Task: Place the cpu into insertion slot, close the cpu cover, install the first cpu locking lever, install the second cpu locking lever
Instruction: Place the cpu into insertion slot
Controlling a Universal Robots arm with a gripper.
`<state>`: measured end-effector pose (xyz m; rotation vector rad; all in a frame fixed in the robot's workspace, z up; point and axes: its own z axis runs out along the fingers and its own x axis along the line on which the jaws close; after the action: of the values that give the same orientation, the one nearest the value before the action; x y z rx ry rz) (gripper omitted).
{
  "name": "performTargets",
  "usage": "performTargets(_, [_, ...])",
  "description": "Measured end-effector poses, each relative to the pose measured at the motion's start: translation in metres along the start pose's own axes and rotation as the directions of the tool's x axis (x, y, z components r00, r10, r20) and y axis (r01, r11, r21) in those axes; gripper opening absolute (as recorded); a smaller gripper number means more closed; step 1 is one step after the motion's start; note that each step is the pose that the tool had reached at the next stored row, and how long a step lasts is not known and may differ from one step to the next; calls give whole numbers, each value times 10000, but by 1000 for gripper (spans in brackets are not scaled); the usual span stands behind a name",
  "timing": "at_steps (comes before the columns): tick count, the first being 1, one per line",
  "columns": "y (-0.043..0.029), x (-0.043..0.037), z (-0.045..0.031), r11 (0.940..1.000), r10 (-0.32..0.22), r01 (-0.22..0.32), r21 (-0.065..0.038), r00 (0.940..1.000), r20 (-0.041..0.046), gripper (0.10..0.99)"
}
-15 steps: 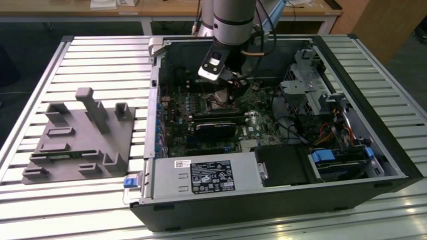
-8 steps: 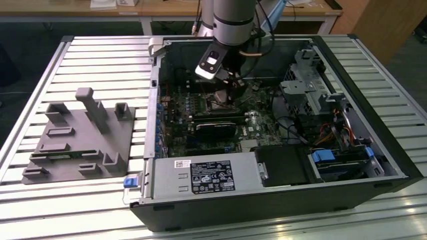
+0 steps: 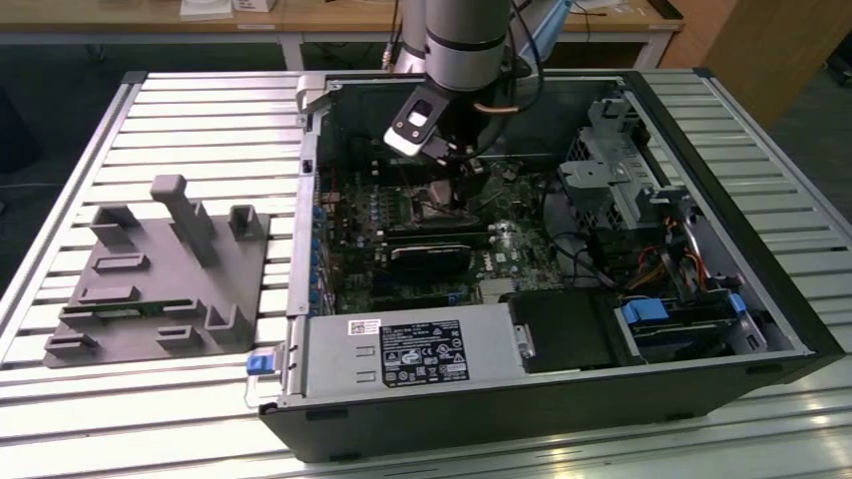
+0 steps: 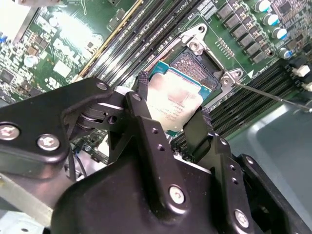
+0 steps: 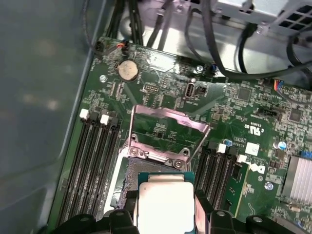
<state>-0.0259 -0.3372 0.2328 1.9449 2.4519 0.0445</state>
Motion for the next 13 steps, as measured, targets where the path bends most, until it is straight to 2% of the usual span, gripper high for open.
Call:
performTargets(7, [-1, 0, 4, 9969, 783, -783, -9, 9969, 23, 541])
performTargets(13, [-2, 0, 10, 9878, 1556, -1556, -18, 9878, 45, 541])
